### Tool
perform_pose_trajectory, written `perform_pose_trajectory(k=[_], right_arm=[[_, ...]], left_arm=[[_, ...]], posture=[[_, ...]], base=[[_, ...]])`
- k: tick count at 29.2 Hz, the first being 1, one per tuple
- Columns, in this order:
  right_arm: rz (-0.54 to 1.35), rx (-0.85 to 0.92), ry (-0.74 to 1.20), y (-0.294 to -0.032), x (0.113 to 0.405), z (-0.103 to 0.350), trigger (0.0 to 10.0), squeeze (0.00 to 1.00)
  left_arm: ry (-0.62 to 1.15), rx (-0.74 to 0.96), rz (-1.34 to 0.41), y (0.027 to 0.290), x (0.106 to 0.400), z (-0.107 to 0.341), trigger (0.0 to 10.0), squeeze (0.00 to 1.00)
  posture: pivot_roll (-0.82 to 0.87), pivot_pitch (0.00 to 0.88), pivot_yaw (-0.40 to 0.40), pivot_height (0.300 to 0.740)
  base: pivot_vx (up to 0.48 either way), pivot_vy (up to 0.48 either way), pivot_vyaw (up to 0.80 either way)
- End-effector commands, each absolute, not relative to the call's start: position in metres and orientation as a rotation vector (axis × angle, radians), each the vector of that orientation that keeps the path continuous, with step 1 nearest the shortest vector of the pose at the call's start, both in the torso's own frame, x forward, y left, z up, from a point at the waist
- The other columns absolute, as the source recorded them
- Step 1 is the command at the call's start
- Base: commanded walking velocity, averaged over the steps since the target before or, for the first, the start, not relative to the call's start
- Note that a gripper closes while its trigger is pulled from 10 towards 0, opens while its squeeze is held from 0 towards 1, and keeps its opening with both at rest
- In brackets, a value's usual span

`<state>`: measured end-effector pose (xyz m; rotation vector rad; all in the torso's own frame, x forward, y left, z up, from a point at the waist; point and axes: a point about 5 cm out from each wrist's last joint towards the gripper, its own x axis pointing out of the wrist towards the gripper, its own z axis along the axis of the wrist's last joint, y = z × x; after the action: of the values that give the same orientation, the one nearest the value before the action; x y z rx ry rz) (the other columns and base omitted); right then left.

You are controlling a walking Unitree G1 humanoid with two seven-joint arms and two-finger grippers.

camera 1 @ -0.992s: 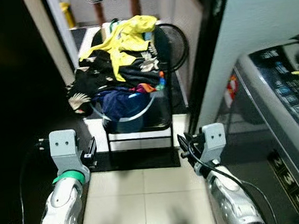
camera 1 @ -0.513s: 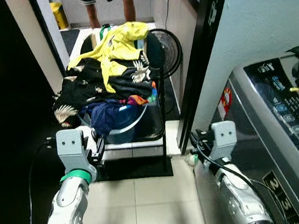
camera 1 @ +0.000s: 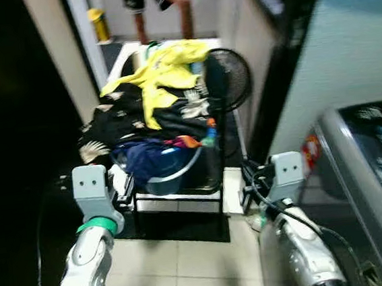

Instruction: Clothes washing

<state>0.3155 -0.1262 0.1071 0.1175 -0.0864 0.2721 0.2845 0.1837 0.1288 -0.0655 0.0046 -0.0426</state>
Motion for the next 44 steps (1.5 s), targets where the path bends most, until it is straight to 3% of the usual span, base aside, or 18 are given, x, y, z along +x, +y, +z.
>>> perform_pose_trajectory(k=[1,44], right_arm=[[0.233,0.122,-0.076,-0.1361,0.3148,0.1032,10.0,0.0],[0.245,0.163,-0.111,-0.1319,0.3227,0.1127,10.0,0.0]], left_arm=[[0.01,-0.069,-0.054,0.1806,0.2836,0.127,10.0,0.0],[-0.007,-0.075,-0.061,0.1819,0.2861,0.1323,10.0,0.0]], posture=[[0.11,0.031,0.036,0.74],[0.12,0.025,0.037,0.74]], base=[[0.307,0.0,0.0],[0.308,0.0,0.0]])
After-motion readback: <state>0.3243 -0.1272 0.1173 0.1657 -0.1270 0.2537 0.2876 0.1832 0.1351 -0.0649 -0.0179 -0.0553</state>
